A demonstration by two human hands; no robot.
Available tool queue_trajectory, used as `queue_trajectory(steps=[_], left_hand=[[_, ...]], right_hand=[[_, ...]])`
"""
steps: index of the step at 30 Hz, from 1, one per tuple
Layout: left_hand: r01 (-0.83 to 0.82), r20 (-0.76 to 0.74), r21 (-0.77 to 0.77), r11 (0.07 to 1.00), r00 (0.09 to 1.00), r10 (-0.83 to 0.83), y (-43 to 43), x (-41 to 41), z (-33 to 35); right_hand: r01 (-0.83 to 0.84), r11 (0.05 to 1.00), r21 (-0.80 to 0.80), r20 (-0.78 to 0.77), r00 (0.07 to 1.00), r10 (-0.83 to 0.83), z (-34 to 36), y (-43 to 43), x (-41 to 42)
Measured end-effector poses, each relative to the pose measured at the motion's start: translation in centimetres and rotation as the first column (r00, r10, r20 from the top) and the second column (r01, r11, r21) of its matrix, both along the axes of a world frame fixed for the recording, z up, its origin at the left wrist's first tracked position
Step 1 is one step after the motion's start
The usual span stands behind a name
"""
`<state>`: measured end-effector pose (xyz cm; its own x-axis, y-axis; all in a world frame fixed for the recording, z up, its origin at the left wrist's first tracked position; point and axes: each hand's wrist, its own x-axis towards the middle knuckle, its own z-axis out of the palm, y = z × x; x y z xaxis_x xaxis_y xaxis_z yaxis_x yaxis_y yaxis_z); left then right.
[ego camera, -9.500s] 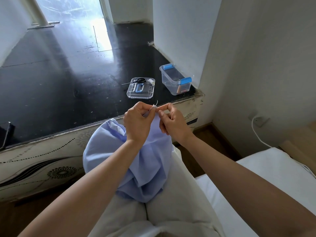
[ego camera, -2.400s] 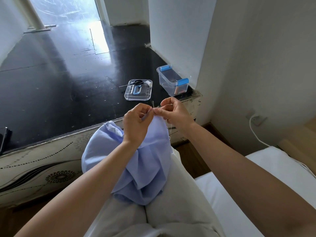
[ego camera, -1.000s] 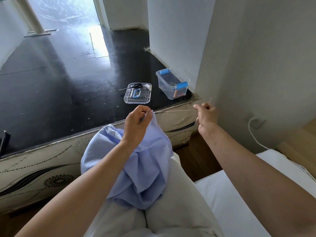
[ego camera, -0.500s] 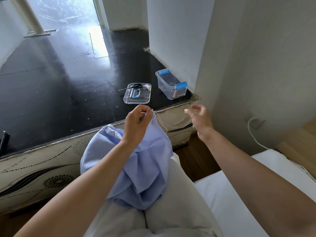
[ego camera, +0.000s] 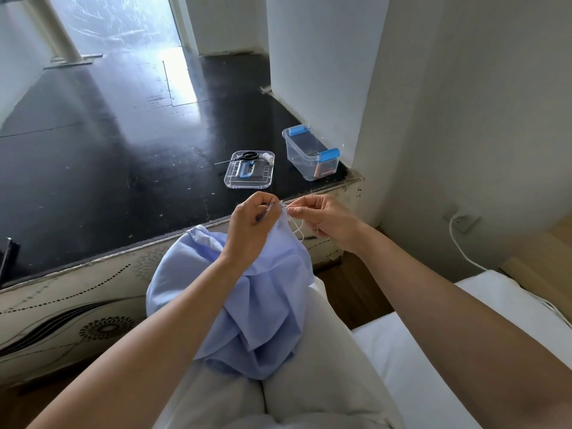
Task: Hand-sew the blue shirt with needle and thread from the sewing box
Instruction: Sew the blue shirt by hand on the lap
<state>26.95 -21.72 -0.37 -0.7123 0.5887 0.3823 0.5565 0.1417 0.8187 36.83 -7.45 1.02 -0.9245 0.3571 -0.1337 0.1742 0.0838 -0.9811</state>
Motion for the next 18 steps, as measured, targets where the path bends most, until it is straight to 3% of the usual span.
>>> queue_trajectory(steps=[8, 18], left_hand=[[-0.005, 0.018, 0.007, 1.0, 1.0, 0.005, -0.1, 0.0, 0.1], [-0.023, 0.063, 0.023, 0.999, 0.998, 0.021, -0.2, 0.1, 0.2]], right_hand=[[0.409, 0.906, -0.11, 0.052, 0.913, -0.405, -0.4, 1.3, 0.9], [0.518, 0.855, -0.034, 0.141, 0.849, -0.509, -1.3, 1.7, 1.3]])
